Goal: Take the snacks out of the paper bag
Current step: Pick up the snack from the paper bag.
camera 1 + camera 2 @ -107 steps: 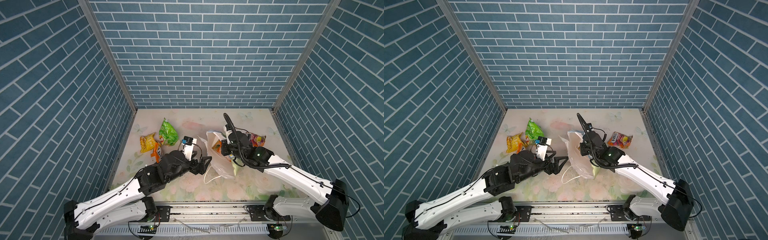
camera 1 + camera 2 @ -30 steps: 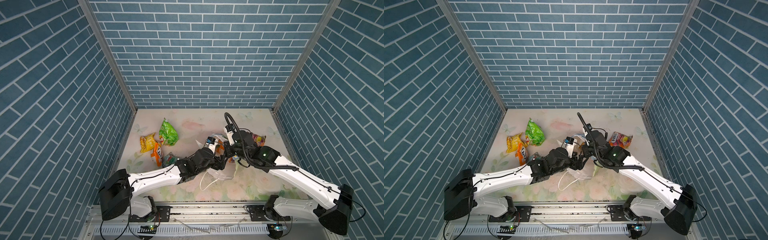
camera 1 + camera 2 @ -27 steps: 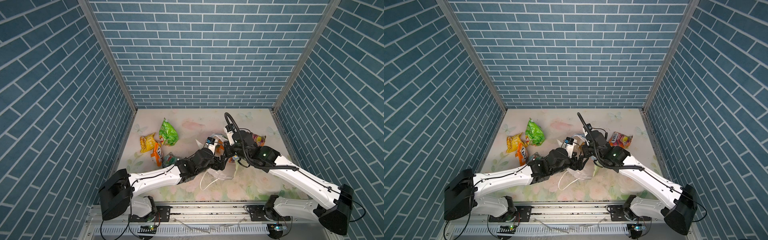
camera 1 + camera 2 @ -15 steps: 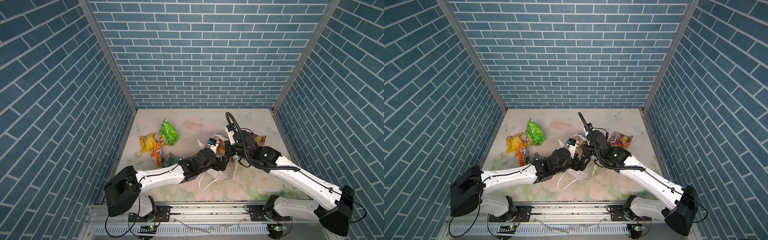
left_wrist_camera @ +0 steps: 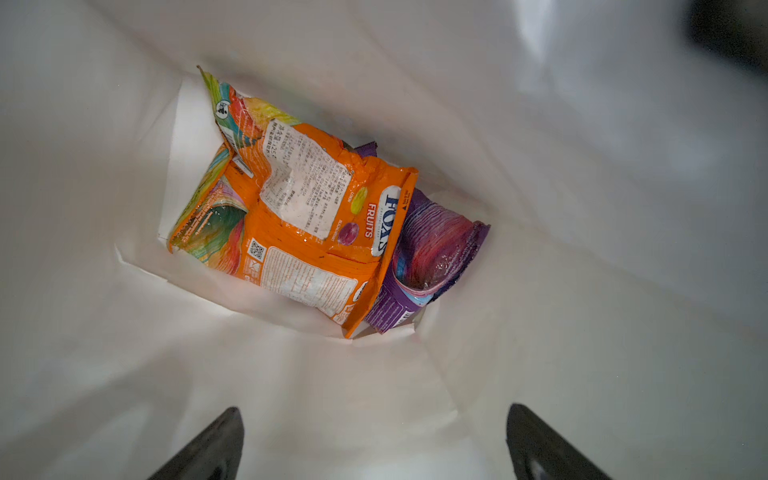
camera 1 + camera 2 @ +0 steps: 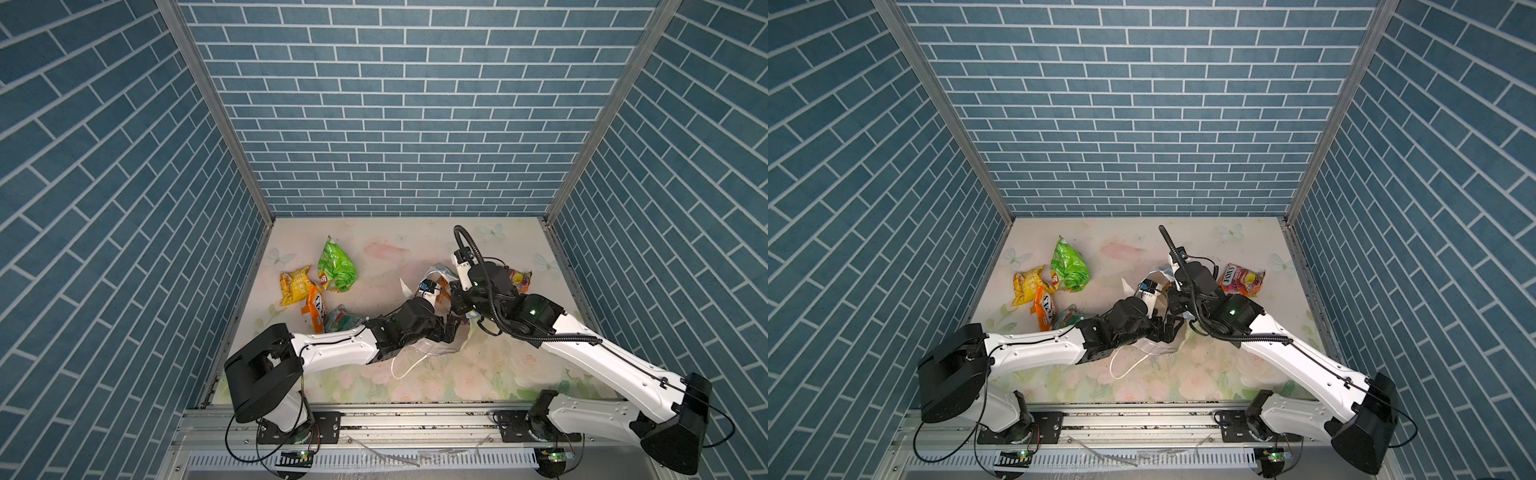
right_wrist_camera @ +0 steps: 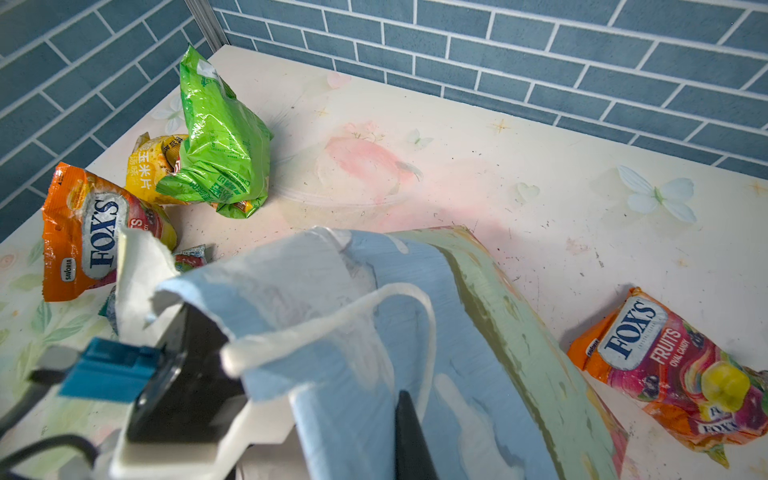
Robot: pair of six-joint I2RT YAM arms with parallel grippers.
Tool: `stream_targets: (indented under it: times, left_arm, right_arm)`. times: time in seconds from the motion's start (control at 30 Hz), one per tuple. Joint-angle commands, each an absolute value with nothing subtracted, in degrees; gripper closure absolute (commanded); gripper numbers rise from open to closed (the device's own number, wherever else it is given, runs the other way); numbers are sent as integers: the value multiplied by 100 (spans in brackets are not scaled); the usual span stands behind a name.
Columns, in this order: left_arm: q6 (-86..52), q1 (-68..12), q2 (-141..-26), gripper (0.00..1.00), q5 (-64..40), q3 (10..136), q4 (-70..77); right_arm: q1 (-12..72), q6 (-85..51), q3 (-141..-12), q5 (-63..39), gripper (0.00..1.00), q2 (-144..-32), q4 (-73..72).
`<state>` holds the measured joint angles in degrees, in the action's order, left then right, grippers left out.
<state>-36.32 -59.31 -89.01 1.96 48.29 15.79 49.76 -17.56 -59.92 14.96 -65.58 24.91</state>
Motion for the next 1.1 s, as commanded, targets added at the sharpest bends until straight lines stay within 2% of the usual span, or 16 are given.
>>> stream_targets:
  times: [0.0,0.4,0.73,1.07]
  left_arm:
    - [-3629,-5767,-9088,0,-119,4844,1934]
    - [-3883,-5583,-9941,0,-724,5191,2356]
    - [-3871,-5538,-10191,0,-659,5360,2339]
    - [-4000,-5545,-10566,0,-146,5697,1965]
  right_arm:
    - [4936,-1806,-5945,1606,100,-6493,2118]
    - [4948,-1986,-5877,1665,100,-6397,1955]
    - [4931,-2046,-5820,1660,100,-6471,1870]
    - [4907,-2145,-5772,1675,100,-6503,1840]
